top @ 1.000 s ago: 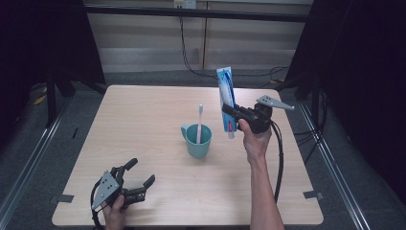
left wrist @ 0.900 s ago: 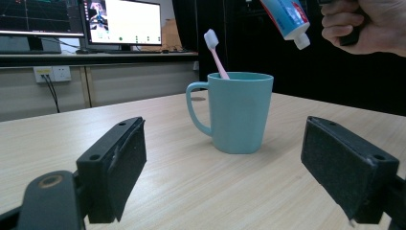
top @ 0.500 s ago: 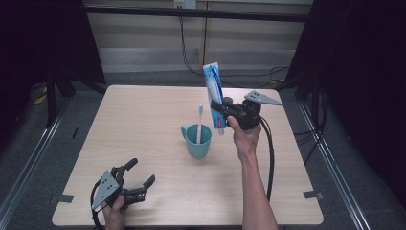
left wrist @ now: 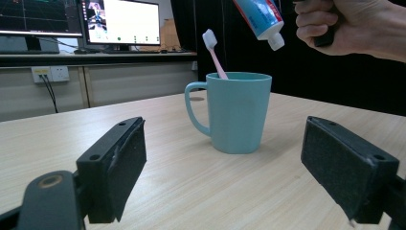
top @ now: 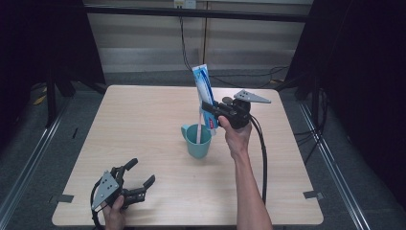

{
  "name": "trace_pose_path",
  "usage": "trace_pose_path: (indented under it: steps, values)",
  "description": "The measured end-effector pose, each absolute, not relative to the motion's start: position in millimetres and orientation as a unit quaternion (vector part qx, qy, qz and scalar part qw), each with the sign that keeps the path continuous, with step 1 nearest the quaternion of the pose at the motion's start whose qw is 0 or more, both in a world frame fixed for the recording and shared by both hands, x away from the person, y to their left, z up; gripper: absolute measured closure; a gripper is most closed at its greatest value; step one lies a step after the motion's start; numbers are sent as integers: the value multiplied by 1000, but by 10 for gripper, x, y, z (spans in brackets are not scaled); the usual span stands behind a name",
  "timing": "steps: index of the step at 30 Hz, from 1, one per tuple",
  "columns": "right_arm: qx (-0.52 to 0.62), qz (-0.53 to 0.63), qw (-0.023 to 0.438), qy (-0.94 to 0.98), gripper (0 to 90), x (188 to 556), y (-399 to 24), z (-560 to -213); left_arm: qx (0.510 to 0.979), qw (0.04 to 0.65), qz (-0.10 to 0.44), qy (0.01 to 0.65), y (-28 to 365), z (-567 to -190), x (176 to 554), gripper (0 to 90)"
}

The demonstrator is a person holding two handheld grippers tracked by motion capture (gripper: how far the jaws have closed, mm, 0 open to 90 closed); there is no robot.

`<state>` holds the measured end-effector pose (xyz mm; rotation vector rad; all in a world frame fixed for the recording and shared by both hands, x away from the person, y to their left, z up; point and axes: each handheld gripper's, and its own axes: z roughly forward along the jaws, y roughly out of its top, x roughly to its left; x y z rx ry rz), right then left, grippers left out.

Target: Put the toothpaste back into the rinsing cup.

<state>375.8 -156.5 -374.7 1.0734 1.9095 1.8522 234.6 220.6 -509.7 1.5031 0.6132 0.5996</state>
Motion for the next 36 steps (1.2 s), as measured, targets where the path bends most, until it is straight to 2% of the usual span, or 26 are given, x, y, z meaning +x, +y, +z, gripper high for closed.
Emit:
trace_pose_path:
  steps: [21,36]
  values:
    - [373,626,117,675,720,3842,-1334,-3937,660,651,260,268,2204,-5098,2344,156]
    - [376,624,108,677,718,3863,-1328,-4111,659,653,258,269,2201,-5098,2343,156]
